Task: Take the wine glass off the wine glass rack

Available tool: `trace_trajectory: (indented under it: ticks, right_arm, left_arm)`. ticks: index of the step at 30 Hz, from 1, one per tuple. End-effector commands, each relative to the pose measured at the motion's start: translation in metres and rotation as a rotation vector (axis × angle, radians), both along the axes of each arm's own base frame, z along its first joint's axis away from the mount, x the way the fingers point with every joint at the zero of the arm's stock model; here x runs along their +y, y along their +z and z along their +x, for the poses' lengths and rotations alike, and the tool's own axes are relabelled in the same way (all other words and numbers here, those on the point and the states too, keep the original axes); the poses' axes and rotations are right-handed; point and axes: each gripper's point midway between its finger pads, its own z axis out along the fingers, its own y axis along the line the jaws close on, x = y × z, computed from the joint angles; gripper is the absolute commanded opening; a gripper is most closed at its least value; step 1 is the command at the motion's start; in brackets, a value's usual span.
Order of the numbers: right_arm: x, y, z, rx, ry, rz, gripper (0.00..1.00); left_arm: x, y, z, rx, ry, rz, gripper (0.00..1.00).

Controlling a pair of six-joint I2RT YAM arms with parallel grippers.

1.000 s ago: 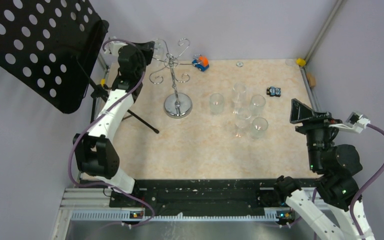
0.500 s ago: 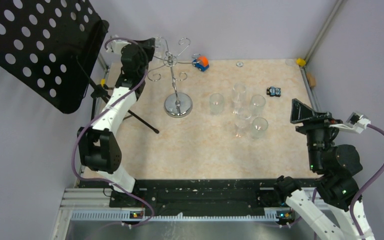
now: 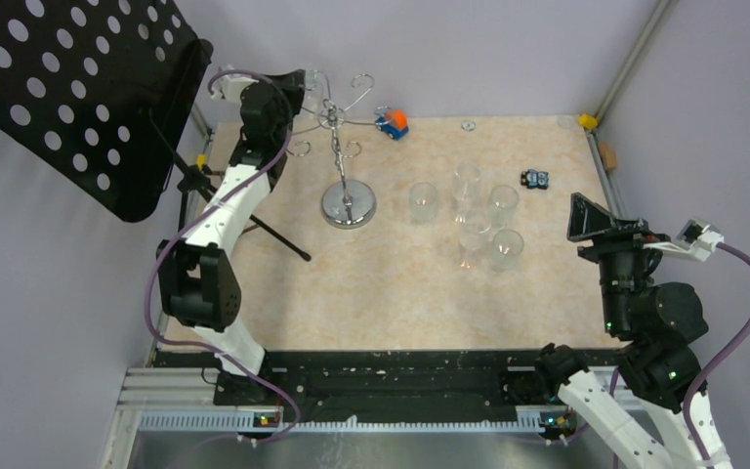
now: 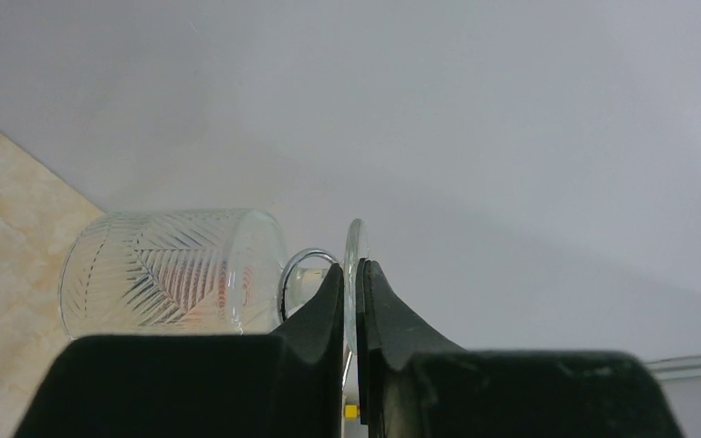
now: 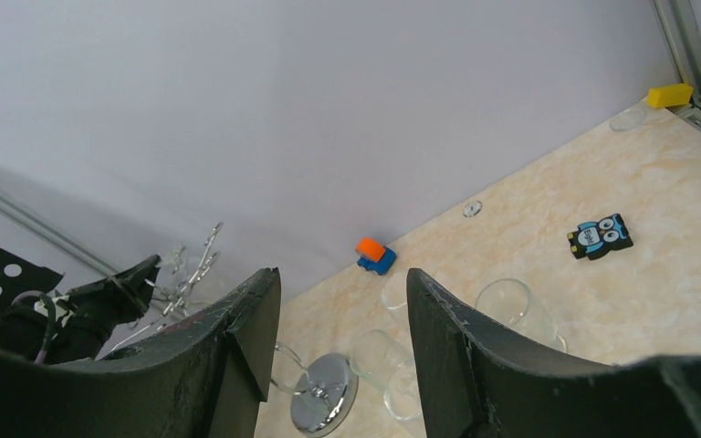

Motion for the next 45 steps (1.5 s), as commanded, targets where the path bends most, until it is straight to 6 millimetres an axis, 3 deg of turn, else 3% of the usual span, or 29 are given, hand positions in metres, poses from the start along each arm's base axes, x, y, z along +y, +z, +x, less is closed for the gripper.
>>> trace_trajectory:
  ticks: [1, 4, 6, 12, 21, 32, 45]
  right_arm:
    - [-0.004, 0.011, -0.005, -0.031, -0.012, -0.002, 0.54]
    - [-0.005, 0.012, -0.005, -0.034, -0.013, -0.004, 0.54]
    - [-0.005, 0.012, -0.004, -0.034, -0.015, -0.005, 0.54]
    - [-0.002, 0.011, -0.002, -0.030, -0.008, -0.008, 0.54]
    - [-0.005, 0.010, -0.005, -0.029, -0.017, -0.008, 0.54]
    - [-0.002, 0.009, -0.003, -0.030, -0.005, 0.001, 0.54]
    - [0.002, 0.009, -0.002, -0.031, 0.013, 0.009, 0.54]
  left_arm:
    - [0.015, 0.077, -0.018, -0.176, 0.071, -0.078, 0.00]
    - [0.025, 0.073, -0.021, -0.172, 0.130, -0.070, 0.00]
    - [0.023, 0.081, -0.021, -0.214, 0.117, -0.070, 0.00]
    - [-0.008, 0.107, -0.017, -0.321, -0.048, -0.050, 0.00]
    - [-0.034, 0.096, -0.024, -0.242, -0.213, -0.097, 0.00]
    - [-0.020, 0.104, -0.050, -0.196, -0.174, -0.067, 0.00]
    - [0.000, 0.112, -0.064, -0.140, -0.058, 0.003, 0.00]
